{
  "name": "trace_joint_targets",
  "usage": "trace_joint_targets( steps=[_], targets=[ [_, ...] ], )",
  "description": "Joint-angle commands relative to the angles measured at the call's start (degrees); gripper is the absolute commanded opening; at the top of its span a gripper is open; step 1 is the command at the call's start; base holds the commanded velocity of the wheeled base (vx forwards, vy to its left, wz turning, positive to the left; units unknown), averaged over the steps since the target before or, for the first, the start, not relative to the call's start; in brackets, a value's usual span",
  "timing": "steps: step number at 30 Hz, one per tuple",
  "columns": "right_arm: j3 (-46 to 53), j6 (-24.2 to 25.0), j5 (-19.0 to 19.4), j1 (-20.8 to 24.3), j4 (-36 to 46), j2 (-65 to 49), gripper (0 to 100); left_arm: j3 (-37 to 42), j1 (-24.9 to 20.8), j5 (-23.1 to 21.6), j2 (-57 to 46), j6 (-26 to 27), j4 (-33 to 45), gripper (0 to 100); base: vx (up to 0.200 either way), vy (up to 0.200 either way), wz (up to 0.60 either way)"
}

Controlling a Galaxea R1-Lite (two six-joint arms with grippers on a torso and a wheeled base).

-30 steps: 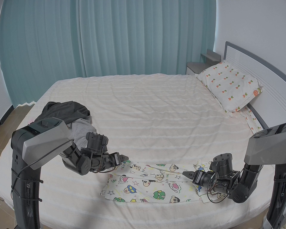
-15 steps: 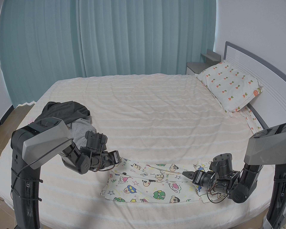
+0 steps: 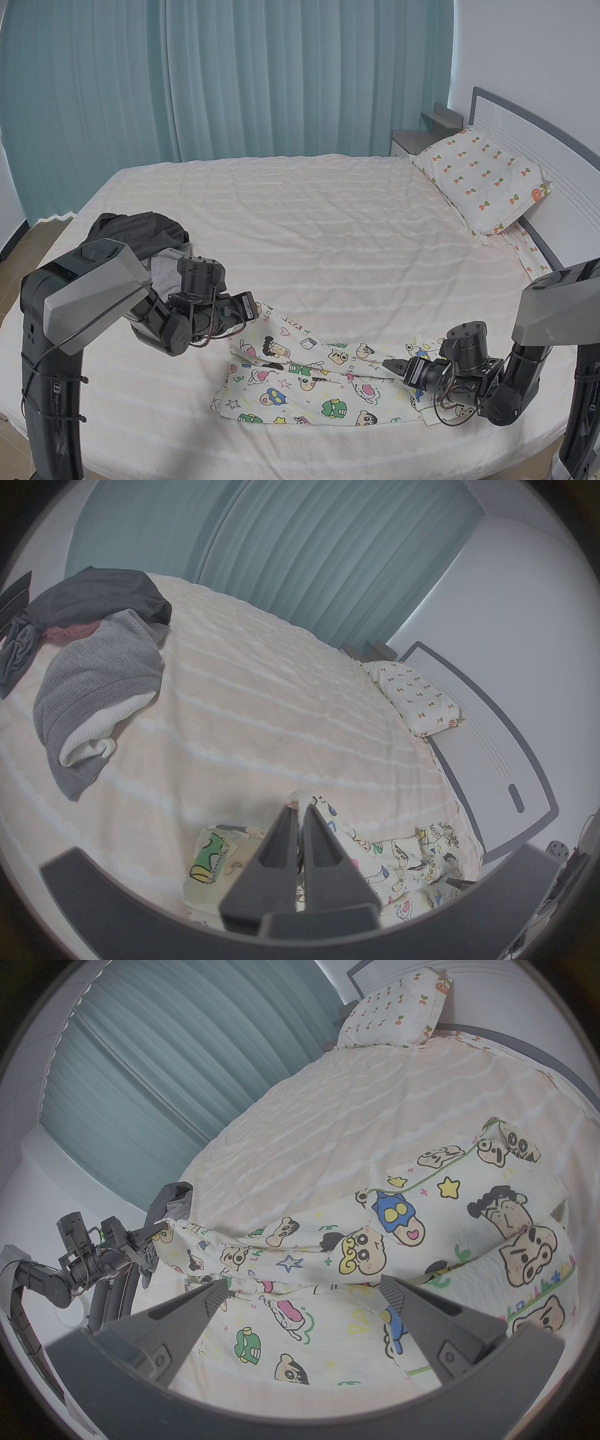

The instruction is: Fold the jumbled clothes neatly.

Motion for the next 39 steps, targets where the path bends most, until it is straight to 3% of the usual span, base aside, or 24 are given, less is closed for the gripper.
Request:
trace_joint_targets(
  steps=[1,15,24,39],
  targets=[
    [0.0,0.0,0.0,0.0,0.0,0.0,100,-0.1,0.0,0.0,0.5,0.0,-1.6,0,0.000,0.000,0.00],
    [0.0,0.0,0.0,0.0,0.0,0.0,100,-0.9,-0.4,0.0,1.0,0.1,-8.3,0,0.000,0.000,0.00],
    [0.0,0.0,0.0,0.0,0.1,0.0,100,-3.1,-0.6,1.6,1.0,0.8,-8.4,0,0.000,0.000,0.00],
    [0.1,0.0,0.1,0.0,0.0,0.0,100,0.2,-0.2,1.7,2.4,13.7,-10.0,0,0.000,0.000,0.00]
  ],
)
